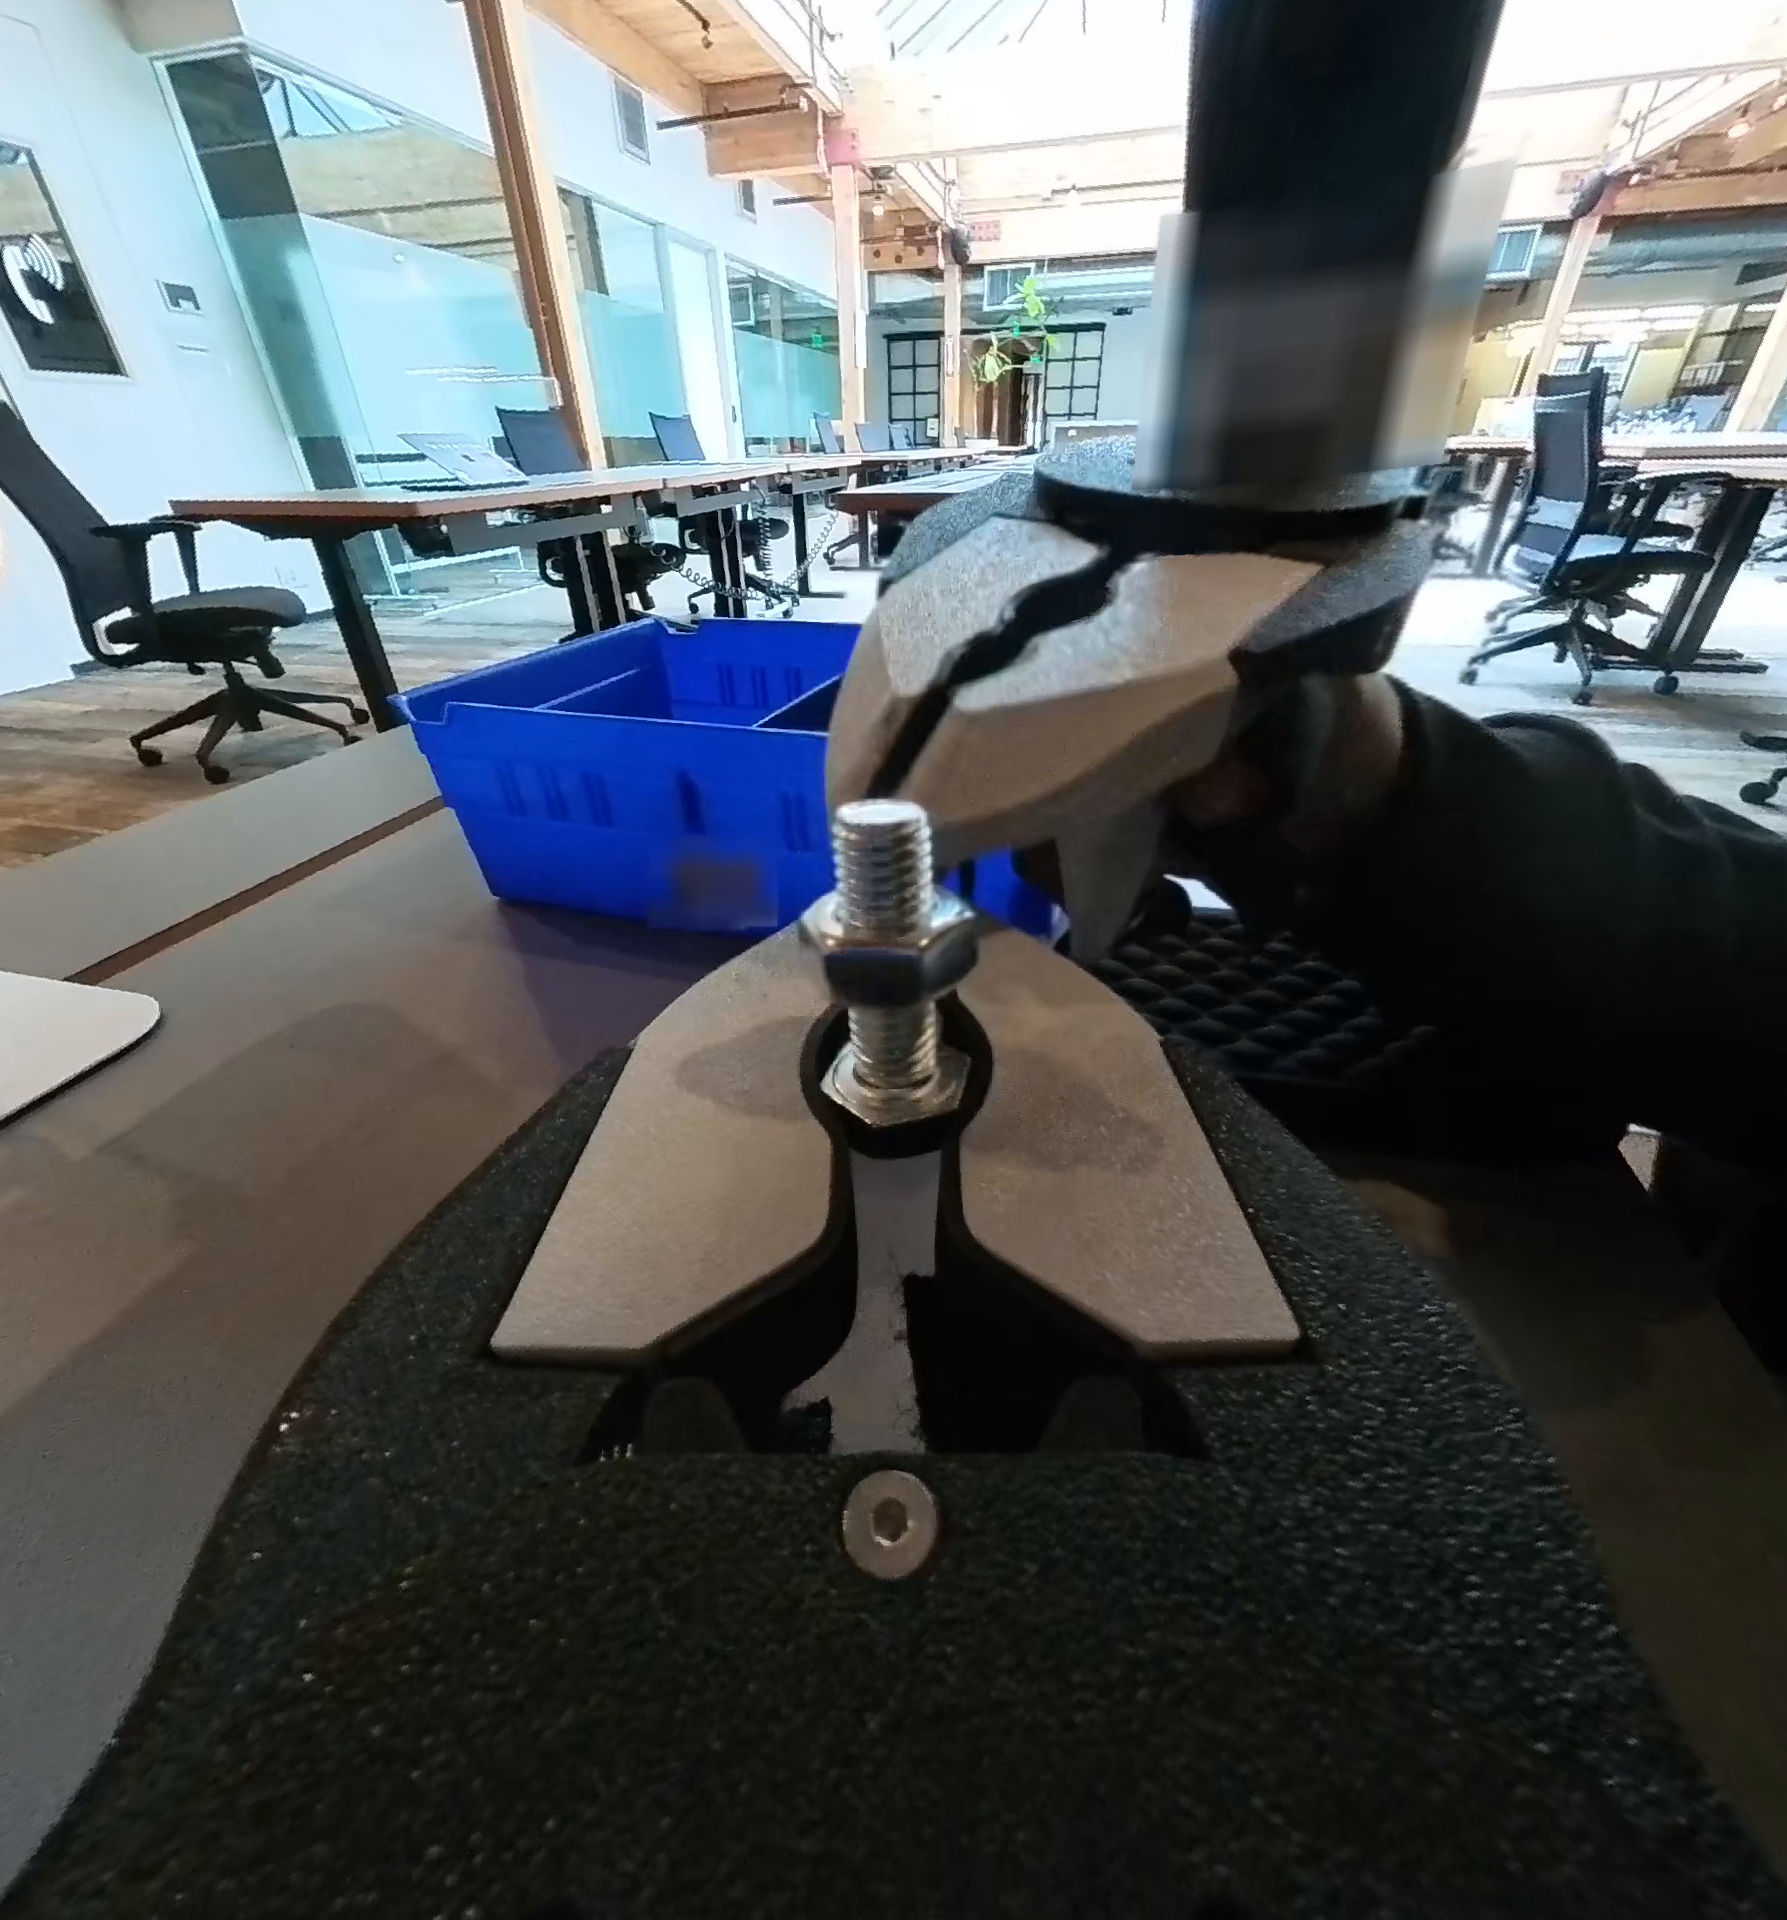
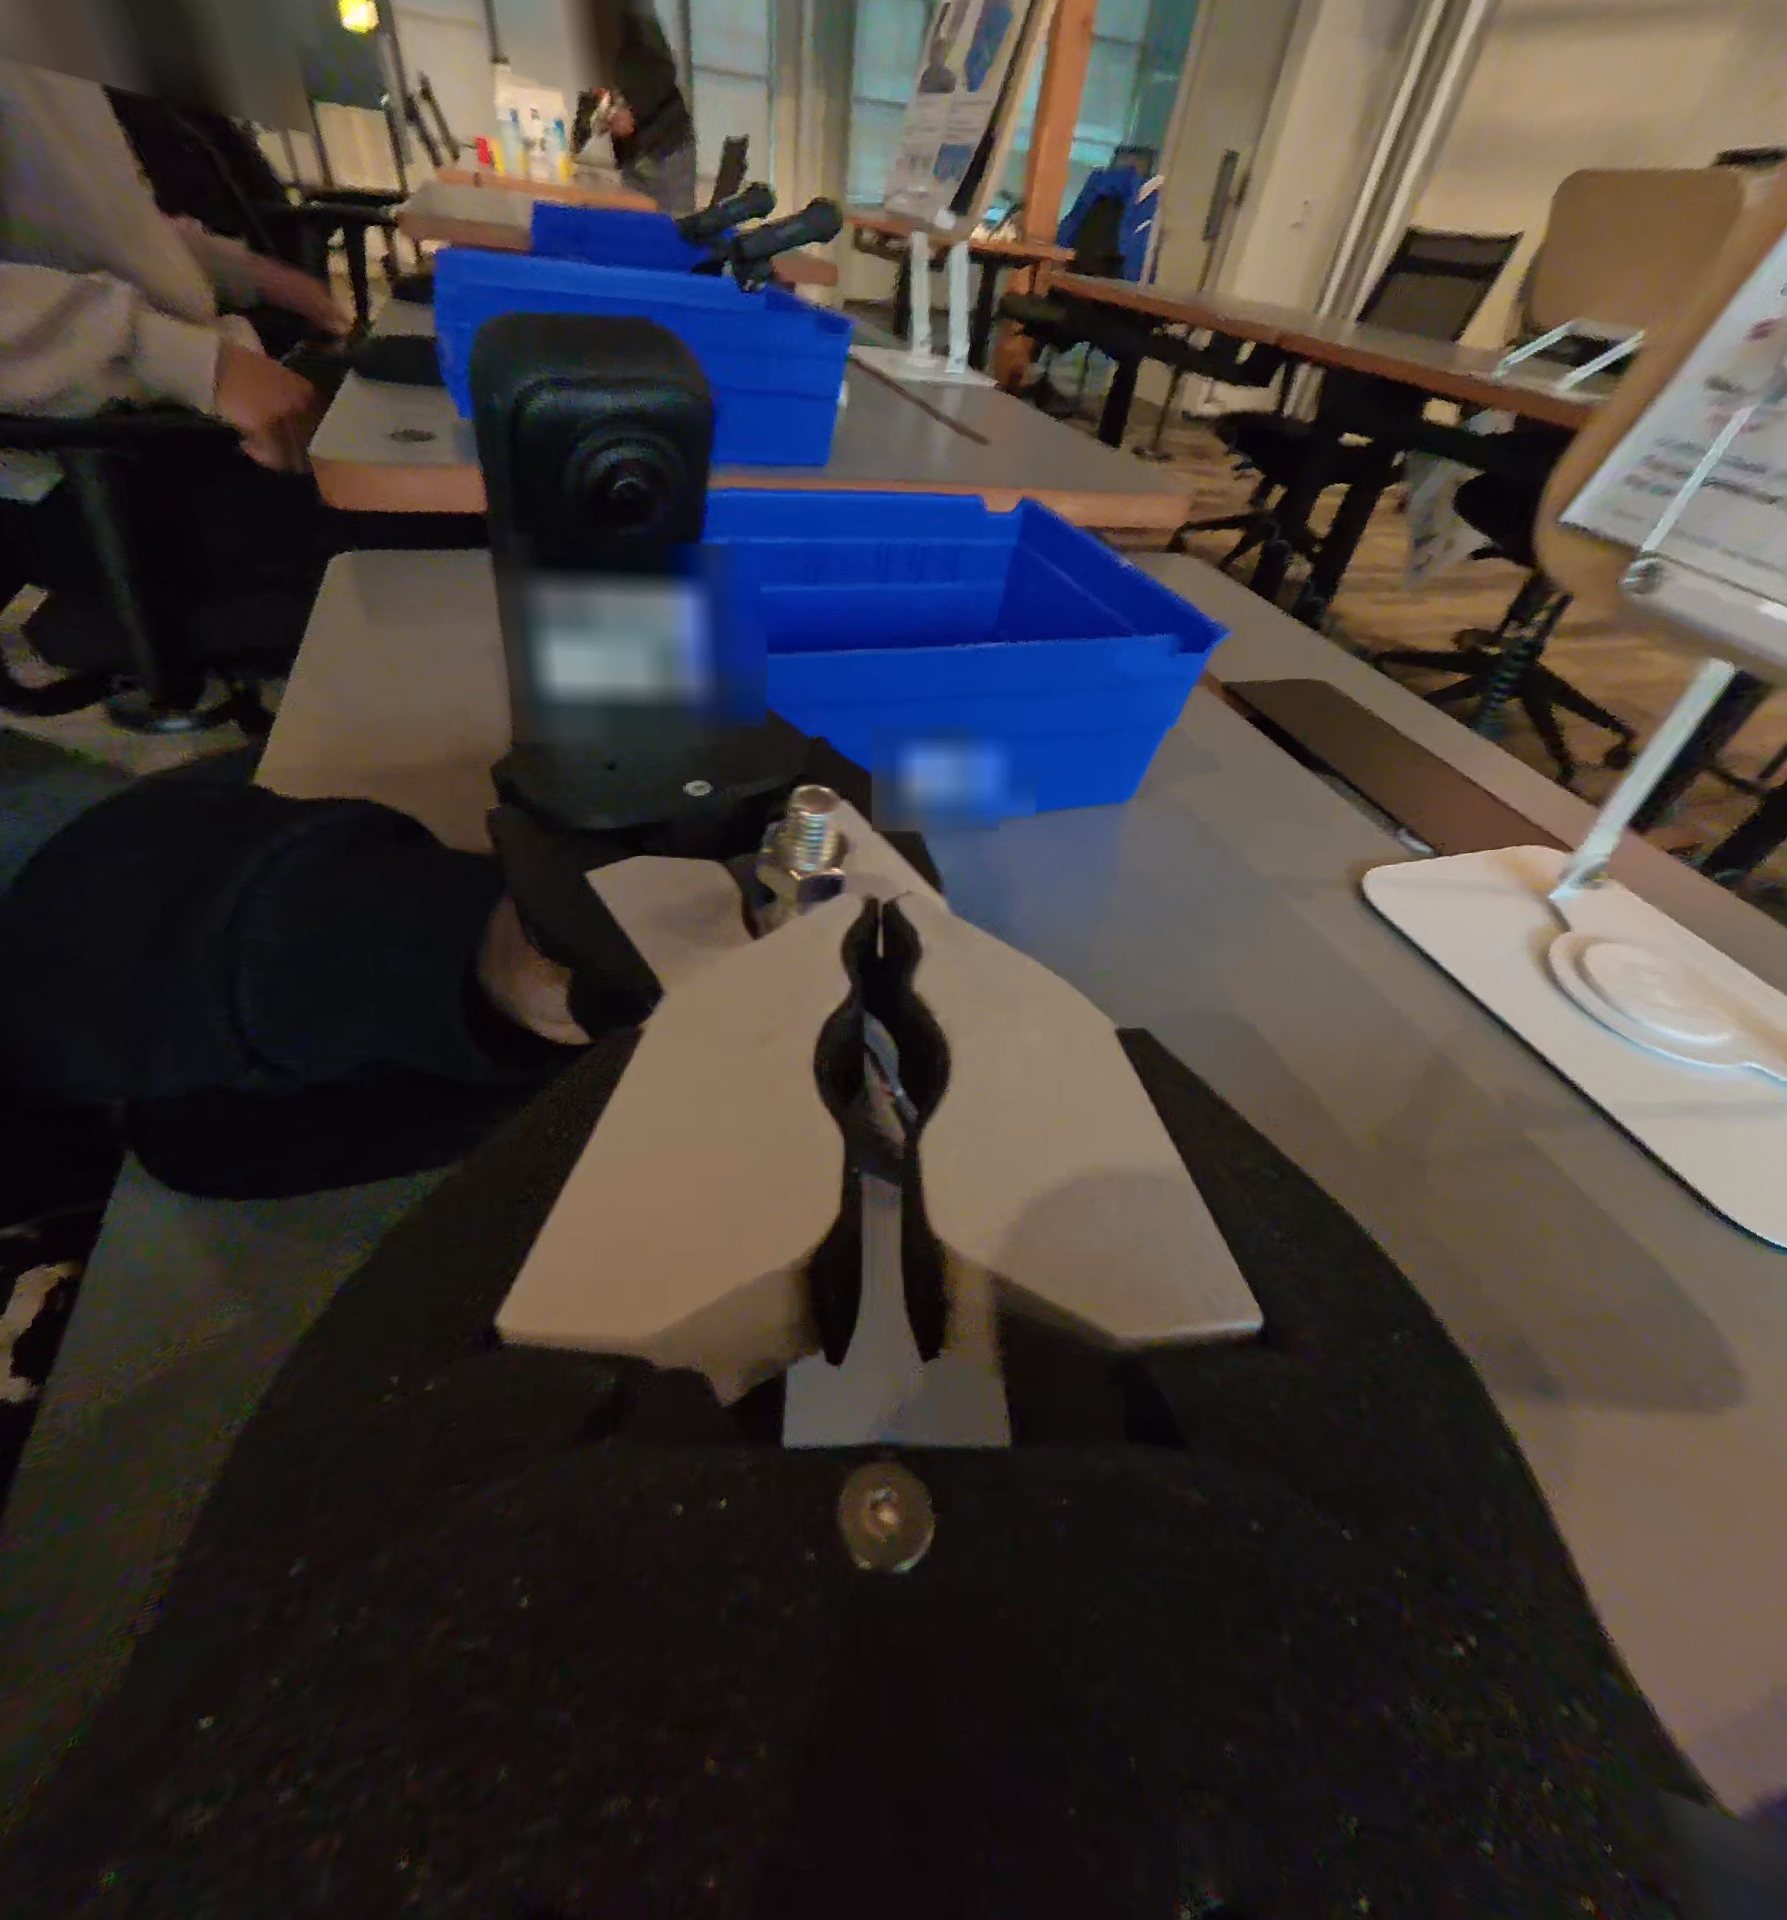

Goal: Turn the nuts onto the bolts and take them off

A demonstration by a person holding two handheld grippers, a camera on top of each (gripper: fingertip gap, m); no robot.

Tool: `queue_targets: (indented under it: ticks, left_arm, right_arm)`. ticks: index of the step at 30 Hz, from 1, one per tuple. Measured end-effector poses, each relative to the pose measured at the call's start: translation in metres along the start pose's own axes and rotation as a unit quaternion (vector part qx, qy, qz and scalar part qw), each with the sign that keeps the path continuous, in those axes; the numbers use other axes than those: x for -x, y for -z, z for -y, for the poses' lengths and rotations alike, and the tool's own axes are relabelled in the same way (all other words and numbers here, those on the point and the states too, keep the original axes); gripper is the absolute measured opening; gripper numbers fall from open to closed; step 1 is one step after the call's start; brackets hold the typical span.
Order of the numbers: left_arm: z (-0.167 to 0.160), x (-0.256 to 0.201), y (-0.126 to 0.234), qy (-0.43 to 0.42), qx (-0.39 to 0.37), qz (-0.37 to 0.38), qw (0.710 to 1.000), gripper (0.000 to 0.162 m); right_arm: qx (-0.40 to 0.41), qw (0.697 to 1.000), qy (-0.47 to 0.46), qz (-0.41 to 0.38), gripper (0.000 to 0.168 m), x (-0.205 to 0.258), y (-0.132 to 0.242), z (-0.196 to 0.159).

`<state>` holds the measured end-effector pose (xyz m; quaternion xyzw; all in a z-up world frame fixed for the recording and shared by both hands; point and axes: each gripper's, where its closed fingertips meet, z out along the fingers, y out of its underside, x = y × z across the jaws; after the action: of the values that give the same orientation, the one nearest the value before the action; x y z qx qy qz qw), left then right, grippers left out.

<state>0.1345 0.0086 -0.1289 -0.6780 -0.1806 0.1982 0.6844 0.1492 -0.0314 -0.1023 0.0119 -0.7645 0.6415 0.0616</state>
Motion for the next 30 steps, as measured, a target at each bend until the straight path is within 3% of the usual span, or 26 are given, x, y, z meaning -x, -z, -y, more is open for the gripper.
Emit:
queue_targets:
  ticks: [3, 7, 9, 12, 14, 17, 22, 24, 26, 27, 30]
  left_arm:
    - [-0.001, -0.001, -0.001, 0.0, 0.003, -0.002, 1.0, 0.012]
    - [-0.002, -0.001, -0.001, 0.0, 0.006, -0.004, 1.0, 0.012]
    - [-0.002, -0.002, -0.001, -0.001, 0.006, -0.004, 1.0, 0.012]
    - [-0.001, -0.002, -0.001, 0.0, 0.004, -0.004, 1.0, 0.011]
    - [0.0, -0.001, 0.0, 0.002, -0.001, -0.004, 1.0, 0.012]
    - [-0.001, -0.002, -0.001, 0.001, 0.002, -0.004, 1.0, 0.012]
    - [-0.002, -0.002, -0.001, -0.002, 0.005, -0.004, 1.0, 0.011]
    - [-0.001, -0.002, -0.001, -0.002, 0.005, -0.005, 1.0, 0.012]
    - [-0.001, -0.002, -0.001, 0.0, 0.003, -0.004, 1.0, 0.012]
    - [-0.001, -0.002, -0.001, 0.001, 0.002, -0.005, 1.0, 0.012]
    - [-0.001, -0.002, -0.001, -0.001, 0.004, -0.006, 1.0, 0.012]
  right_arm:
    - [-0.015, 1.0, -0.014, 0.008, 0.0, -0.001, 0.006, 0.004]
    - [-0.003, 0.999, -0.013, 0.045, 0.028, 0.015, -0.005, 0.002]
    - [-0.001, 0.999, -0.014, 0.039, 0.031, 0.014, -0.009, 0.002]
    - [0.0, 1.0, -0.011, 0.022, 0.021, 0.007, -0.005, 0.002]
    - [-0.015, 1.0, -0.018, -0.004, 0.001, -0.005, 0.004, 0.003]
    - [-0.027, 0.999, -0.027, 0.011, 0.0, -0.002, 0.007, 0.006]
    - [-0.003, 0.999, -0.013, 0.039, 0.032, 0.014, -0.009, 0.002]
    - [-0.002, 0.999, -0.008, 0.031, 0.028, 0.012, -0.009, 0.002]
    - [-0.002, 1.0, -0.007, 0.025, 0.015, 0.008, -0.004, 0.002]
    - [-0.005, 1.0, -0.007, 0.003, 0.001, 0.0, 0.0, 0.001]
    - [-0.026, 0.999, -0.024, 0.006, 0.0, -0.004, 0.008, 0.006]
